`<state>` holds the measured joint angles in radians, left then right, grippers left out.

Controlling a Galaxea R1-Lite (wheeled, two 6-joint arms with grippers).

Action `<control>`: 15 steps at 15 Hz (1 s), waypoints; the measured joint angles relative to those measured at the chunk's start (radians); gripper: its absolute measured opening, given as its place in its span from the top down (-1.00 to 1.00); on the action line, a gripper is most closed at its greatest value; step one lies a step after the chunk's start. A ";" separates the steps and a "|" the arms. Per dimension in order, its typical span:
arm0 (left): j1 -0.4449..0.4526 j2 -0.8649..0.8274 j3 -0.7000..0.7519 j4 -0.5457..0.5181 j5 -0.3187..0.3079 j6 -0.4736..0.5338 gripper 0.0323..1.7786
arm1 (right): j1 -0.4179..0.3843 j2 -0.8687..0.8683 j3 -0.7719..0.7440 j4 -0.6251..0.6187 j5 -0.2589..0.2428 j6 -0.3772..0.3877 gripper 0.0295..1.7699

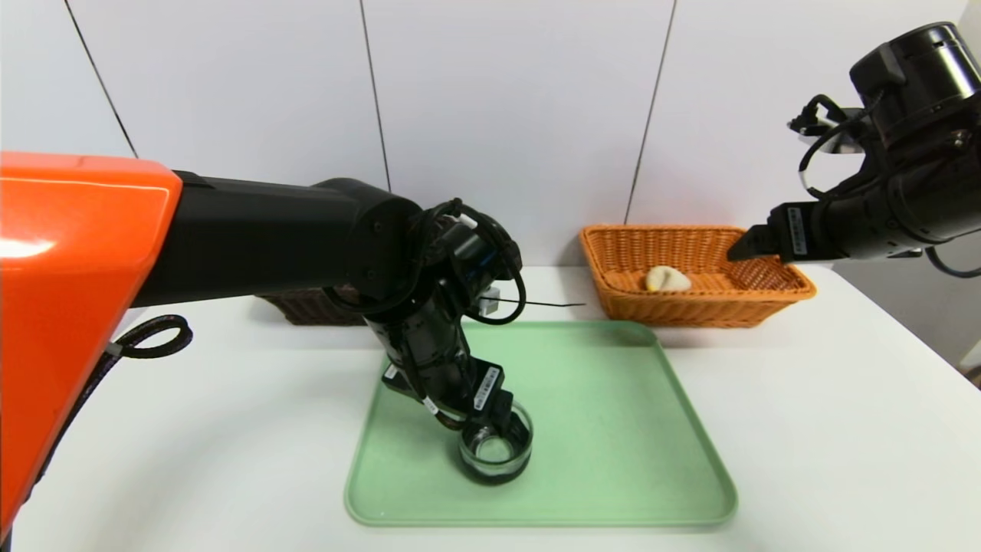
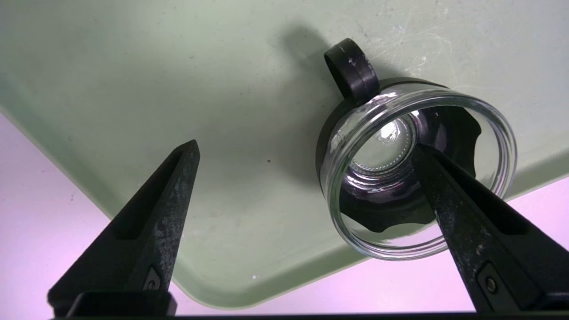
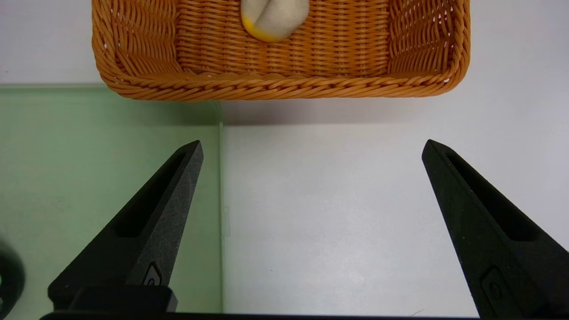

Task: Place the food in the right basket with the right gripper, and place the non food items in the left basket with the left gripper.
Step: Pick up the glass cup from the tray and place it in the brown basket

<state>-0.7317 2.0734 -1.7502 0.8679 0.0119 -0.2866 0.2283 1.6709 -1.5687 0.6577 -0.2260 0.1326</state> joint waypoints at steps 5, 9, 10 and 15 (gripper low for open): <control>0.003 0.008 0.000 -0.002 -0.002 0.000 -0.90 | 0.000 0.011 -0.002 0.000 0.000 0.000 -0.92; 0.003 0.016 0.000 -0.004 -0.002 0.000 -0.63 | 0.000 0.021 -0.003 -0.002 0.001 -0.001 -0.92; 0.004 0.018 0.000 -0.004 -0.003 -0.001 -0.44 | 0.000 0.023 -0.003 -0.004 0.000 -0.002 -0.92; 0.027 0.023 0.000 -0.021 -0.021 -0.003 0.25 | 0.000 0.036 -0.020 -0.014 0.000 -0.005 -0.92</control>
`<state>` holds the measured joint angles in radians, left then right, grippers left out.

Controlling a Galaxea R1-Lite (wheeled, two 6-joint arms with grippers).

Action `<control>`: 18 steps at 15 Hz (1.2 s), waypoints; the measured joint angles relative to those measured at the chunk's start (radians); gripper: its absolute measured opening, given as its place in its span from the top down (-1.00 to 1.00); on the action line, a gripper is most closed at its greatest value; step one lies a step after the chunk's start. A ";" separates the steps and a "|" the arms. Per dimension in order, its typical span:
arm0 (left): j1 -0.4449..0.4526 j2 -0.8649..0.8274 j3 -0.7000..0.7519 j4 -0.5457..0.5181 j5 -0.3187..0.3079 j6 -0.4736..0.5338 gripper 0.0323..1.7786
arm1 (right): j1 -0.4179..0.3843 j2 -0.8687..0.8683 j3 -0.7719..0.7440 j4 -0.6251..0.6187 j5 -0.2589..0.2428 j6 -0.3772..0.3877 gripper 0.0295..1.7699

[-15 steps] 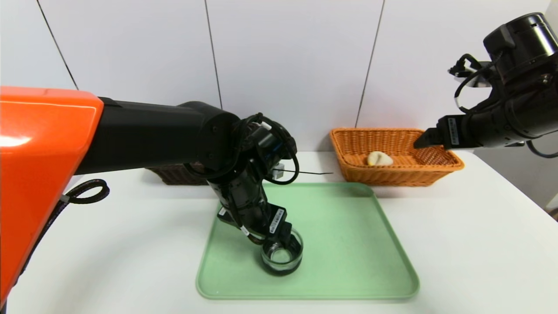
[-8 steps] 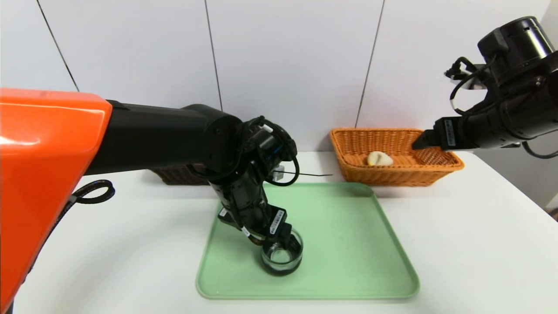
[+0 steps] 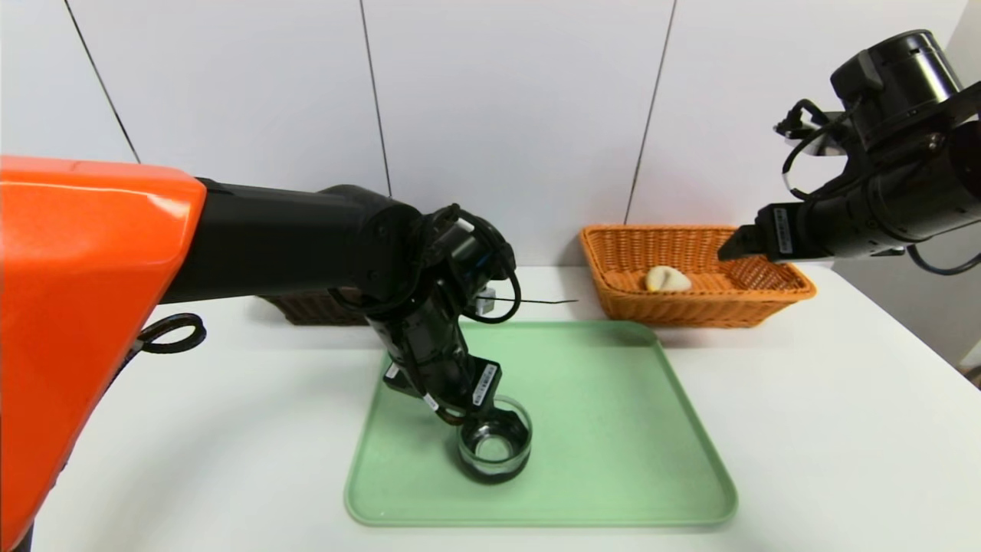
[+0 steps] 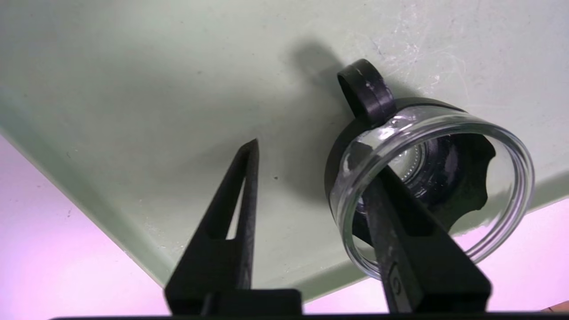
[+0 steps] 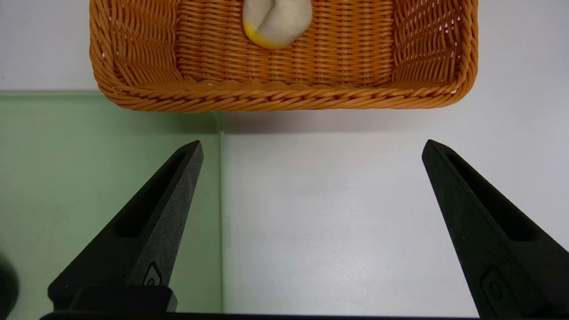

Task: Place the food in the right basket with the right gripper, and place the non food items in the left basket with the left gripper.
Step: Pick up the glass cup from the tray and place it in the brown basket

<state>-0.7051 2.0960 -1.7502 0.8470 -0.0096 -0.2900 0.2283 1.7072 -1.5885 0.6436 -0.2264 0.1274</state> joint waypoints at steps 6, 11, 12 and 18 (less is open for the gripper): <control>0.018 0.000 0.000 -0.001 -0.007 -0.002 0.92 | 0.000 0.011 -0.017 0.000 0.001 -0.006 -0.92; 0.018 -0.008 -0.023 -0.004 -0.007 -0.003 0.92 | -0.001 0.018 -0.026 0.000 0.002 -0.006 -0.92; 0.018 -0.014 -0.037 -0.002 -0.009 -0.003 0.92 | -0.001 0.020 -0.026 0.000 0.002 -0.006 -0.92; 0.016 -0.091 -0.139 0.008 -0.008 -0.006 0.94 | -0.004 0.035 -0.025 0.000 0.002 -0.006 -0.92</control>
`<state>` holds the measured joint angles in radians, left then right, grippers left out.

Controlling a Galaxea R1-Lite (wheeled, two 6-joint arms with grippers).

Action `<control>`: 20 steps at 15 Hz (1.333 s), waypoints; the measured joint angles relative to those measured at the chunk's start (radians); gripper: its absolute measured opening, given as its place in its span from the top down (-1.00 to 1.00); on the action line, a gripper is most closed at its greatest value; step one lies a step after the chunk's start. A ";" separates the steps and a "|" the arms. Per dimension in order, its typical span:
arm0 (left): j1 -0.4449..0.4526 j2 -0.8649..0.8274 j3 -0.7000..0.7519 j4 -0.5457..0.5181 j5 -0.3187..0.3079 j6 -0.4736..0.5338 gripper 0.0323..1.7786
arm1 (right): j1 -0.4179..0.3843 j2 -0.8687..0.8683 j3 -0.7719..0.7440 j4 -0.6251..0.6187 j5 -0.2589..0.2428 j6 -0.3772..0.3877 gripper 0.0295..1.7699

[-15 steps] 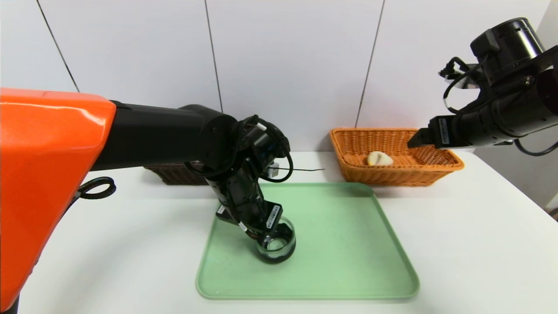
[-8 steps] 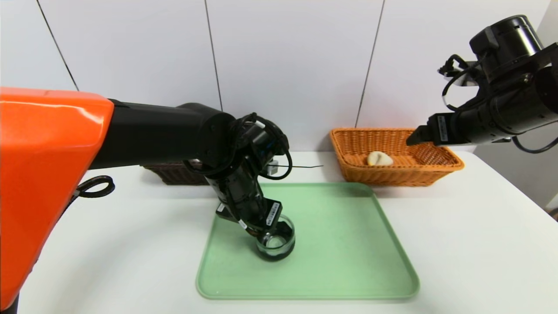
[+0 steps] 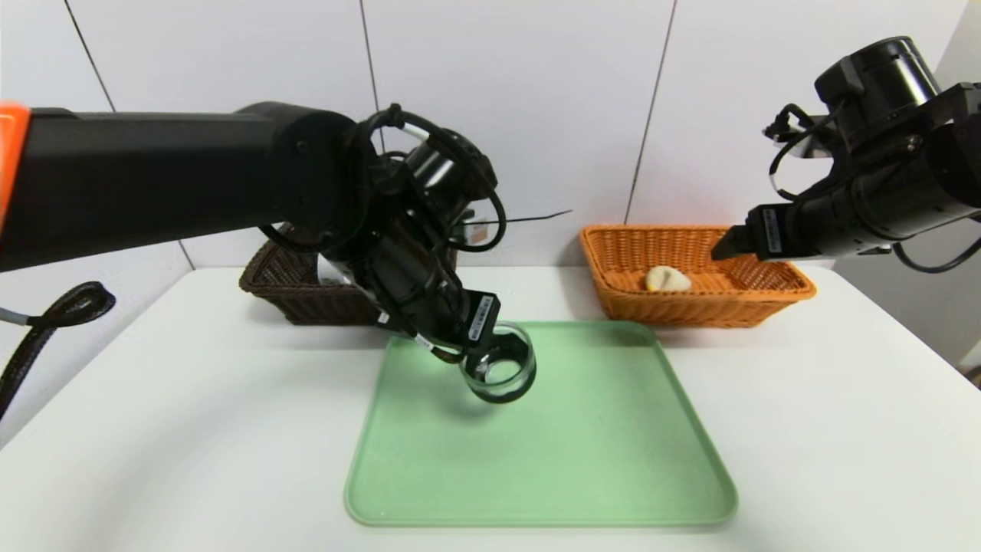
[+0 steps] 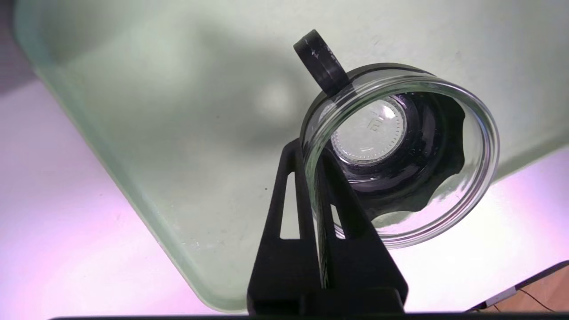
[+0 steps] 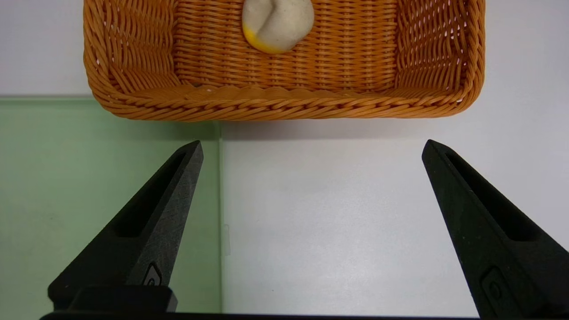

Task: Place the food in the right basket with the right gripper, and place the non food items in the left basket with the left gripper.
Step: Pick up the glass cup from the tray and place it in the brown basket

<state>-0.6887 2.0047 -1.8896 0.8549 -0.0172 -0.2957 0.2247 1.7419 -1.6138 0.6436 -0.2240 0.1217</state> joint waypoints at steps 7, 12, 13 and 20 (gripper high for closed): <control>0.033 -0.072 -0.036 0.002 0.001 -0.001 0.94 | 0.000 0.024 -0.019 -0.001 -0.001 -0.001 -0.92; 0.100 -0.082 -0.079 -0.017 0.005 -0.016 0.94 | 0.000 0.030 -0.021 0.000 -0.001 0.000 -0.92; 0.116 -0.085 -0.080 -0.024 0.005 -0.016 0.94 | 0.000 0.032 -0.021 0.000 -0.001 0.001 -0.92; 0.297 -0.083 -0.081 -0.184 0.015 -0.011 0.94 | 0.001 0.037 -0.017 0.000 0.000 0.002 -0.92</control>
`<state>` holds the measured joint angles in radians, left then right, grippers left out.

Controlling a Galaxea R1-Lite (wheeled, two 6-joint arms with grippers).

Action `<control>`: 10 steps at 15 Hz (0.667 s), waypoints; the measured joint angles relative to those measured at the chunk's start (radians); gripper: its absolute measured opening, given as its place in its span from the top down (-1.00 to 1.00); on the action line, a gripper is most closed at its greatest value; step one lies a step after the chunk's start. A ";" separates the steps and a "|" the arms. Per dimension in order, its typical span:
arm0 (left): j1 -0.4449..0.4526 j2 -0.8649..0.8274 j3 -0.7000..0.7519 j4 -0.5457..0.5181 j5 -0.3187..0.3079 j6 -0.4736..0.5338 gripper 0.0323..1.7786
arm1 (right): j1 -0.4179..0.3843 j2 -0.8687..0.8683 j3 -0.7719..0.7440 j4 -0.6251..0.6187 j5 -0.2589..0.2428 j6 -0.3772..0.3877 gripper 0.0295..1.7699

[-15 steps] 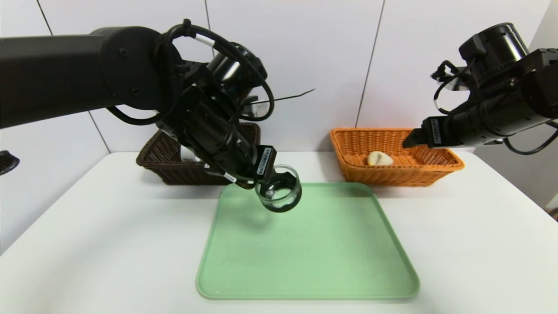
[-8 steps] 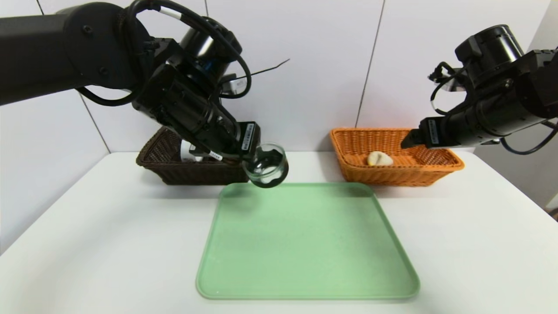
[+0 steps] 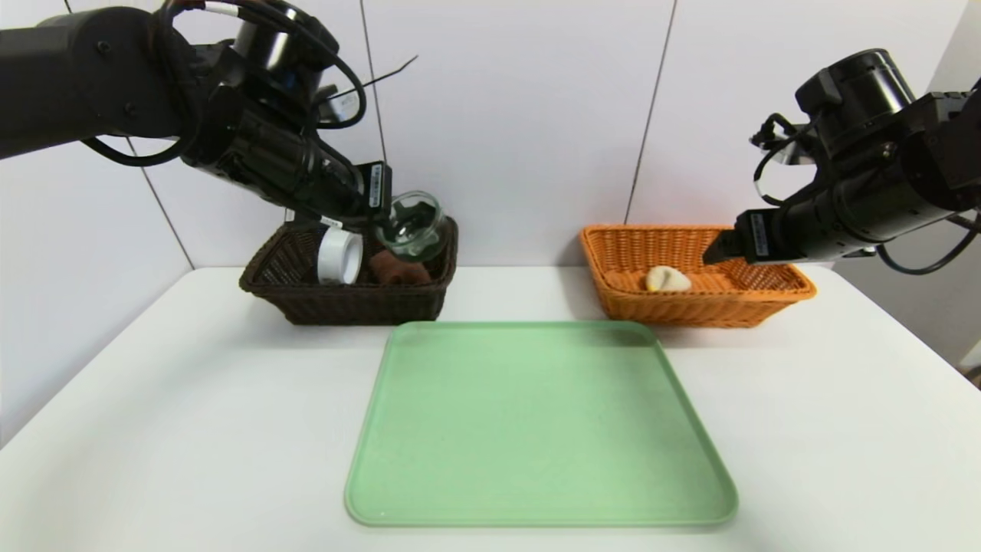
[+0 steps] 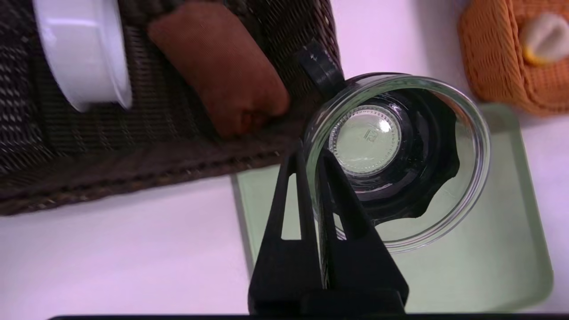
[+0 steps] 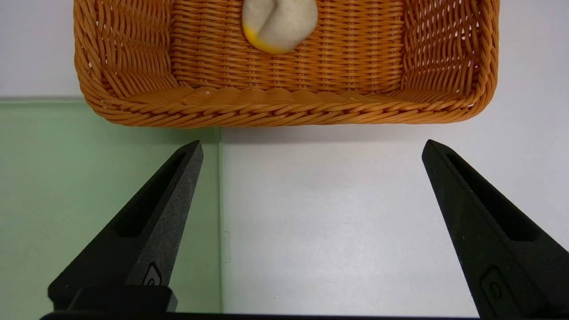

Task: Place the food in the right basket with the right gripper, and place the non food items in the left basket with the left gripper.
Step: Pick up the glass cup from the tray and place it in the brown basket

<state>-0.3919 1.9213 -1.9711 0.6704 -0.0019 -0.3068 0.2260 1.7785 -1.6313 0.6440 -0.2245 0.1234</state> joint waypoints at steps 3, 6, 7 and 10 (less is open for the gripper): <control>0.060 0.029 0.000 -0.072 0.023 0.001 0.94 | 0.002 0.000 0.005 0.001 0.000 0.004 -0.92; 0.091 0.066 0.001 -0.141 0.070 0.007 0.94 | 0.001 -0.003 0.013 0.001 0.002 0.007 -0.92; 0.096 0.079 0.002 -0.150 0.075 0.013 0.94 | 0.001 -0.005 0.017 -0.001 0.002 0.007 -0.92; 0.108 0.117 0.003 -0.190 0.099 0.037 0.94 | 0.001 -0.011 0.025 -0.002 0.003 0.007 -0.92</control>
<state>-0.2843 2.0379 -1.9685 0.4800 0.0970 -0.2702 0.2266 1.7674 -1.6062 0.6417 -0.2217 0.1306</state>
